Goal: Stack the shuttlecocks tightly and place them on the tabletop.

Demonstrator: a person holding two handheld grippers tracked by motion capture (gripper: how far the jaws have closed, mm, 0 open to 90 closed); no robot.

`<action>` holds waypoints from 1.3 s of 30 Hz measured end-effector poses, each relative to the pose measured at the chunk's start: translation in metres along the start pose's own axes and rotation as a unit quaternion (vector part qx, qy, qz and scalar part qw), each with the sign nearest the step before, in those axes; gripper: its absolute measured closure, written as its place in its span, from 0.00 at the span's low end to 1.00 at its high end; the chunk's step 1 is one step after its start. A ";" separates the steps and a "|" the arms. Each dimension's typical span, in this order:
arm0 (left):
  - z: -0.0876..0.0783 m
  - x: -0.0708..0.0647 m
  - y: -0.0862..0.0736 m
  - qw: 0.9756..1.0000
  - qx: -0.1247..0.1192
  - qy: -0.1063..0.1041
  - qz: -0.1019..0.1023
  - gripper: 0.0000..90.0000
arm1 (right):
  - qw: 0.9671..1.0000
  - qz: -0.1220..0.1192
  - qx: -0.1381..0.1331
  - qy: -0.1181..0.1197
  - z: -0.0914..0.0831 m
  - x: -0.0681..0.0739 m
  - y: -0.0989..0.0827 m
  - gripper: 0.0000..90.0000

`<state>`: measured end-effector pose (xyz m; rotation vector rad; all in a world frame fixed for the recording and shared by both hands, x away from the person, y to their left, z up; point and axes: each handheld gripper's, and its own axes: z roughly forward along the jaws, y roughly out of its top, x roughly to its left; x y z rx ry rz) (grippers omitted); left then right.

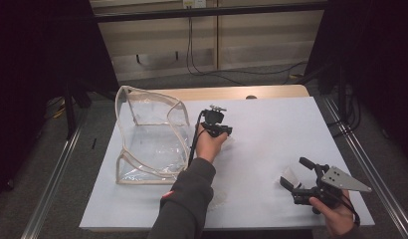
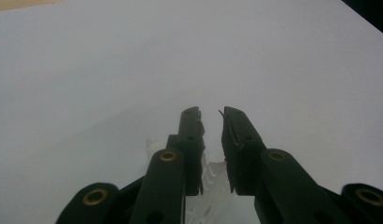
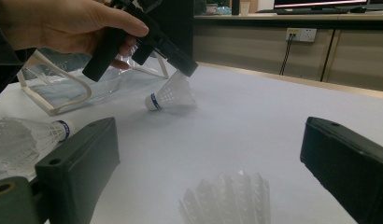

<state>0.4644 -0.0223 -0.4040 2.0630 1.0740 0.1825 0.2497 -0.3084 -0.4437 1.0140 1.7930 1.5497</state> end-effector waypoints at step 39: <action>0.006 0.008 0.000 0.994 0.005 0.090 -0.055 0.35 | 1.000 0.001 0.000 0.001 0.001 0.000 0.000 0.04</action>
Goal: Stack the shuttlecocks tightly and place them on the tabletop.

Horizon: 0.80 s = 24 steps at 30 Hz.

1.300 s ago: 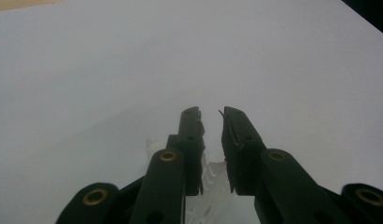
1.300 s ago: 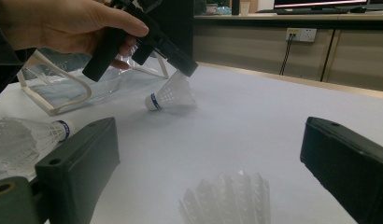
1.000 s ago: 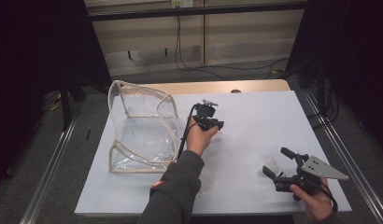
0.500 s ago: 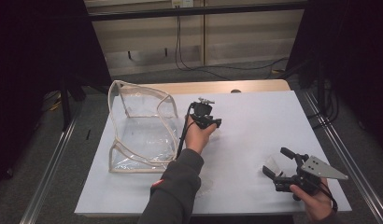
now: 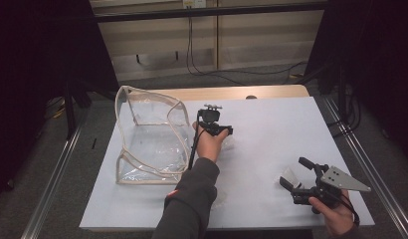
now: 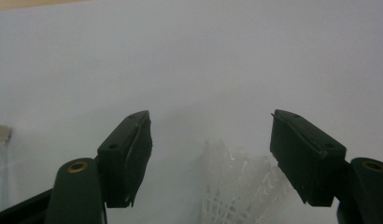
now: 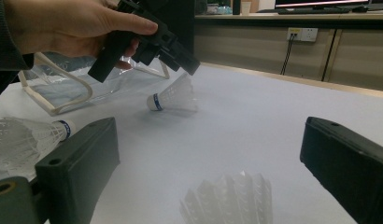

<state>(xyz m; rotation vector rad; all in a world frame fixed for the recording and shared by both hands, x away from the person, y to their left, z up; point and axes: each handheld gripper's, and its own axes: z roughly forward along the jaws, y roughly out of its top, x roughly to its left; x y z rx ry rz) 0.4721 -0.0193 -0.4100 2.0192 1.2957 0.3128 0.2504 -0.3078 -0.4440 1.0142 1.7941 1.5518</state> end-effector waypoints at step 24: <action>-0.010 -0.004 -0.004 0.998 0.020 -0.035 0.045 0.96 | 1.000 -0.002 -0.002 -0.001 -0.001 0.000 0.000 0.04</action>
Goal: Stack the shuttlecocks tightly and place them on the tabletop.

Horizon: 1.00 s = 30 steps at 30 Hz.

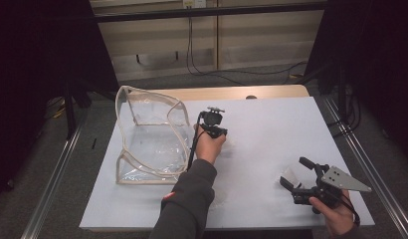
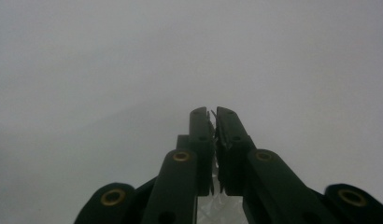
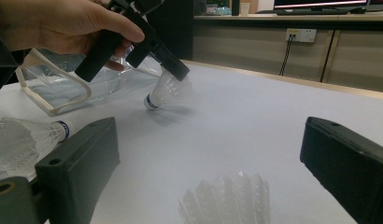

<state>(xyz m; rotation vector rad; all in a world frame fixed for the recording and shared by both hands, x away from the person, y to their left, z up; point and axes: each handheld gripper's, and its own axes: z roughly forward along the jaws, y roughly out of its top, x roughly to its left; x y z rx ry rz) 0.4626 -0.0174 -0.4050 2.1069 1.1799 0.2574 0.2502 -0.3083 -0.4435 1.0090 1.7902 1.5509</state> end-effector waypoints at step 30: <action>0.006 0.008 -0.002 0.998 -0.044 0.035 0.040 0.93 | 1.000 -0.006 0.001 -0.003 0.000 0.000 0.000 0.04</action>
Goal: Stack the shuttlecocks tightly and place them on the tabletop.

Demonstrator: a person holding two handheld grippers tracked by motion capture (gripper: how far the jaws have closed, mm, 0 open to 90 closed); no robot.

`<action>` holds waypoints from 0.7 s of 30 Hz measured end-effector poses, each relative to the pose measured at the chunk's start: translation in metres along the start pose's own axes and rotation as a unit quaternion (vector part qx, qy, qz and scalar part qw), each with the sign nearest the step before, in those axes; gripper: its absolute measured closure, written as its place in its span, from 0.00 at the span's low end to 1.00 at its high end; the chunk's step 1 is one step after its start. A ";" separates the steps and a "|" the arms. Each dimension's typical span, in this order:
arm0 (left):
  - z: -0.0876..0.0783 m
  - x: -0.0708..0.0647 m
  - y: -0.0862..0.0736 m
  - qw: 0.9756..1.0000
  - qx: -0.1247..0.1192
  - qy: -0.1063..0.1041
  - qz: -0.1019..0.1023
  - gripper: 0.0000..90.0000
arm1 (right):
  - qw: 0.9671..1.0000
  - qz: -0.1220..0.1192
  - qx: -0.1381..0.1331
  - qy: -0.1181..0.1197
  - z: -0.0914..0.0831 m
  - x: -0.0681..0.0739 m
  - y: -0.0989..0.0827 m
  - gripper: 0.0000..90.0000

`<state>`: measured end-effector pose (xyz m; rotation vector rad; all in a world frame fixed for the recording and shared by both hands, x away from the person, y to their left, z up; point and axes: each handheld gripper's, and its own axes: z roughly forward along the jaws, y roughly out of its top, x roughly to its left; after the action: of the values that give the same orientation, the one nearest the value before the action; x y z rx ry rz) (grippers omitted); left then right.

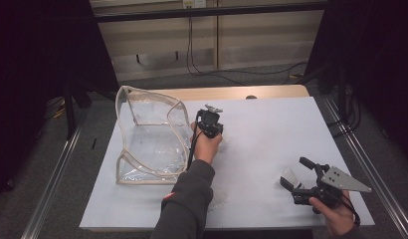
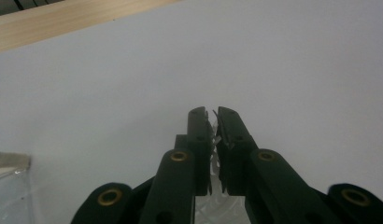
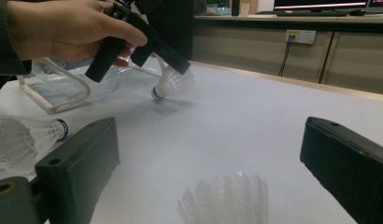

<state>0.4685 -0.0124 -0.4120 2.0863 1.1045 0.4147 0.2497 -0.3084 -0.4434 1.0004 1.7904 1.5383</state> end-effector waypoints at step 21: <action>0.008 -0.003 0.000 1.000 -0.004 -0.005 0.005 0.85 | 1.000 -0.001 0.001 0.001 0.000 0.000 0.000 0.04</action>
<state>0.4712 -0.0184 -0.4171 2.0856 1.0858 0.4132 0.2497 -0.3085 -0.4433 0.9985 1.7942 1.5377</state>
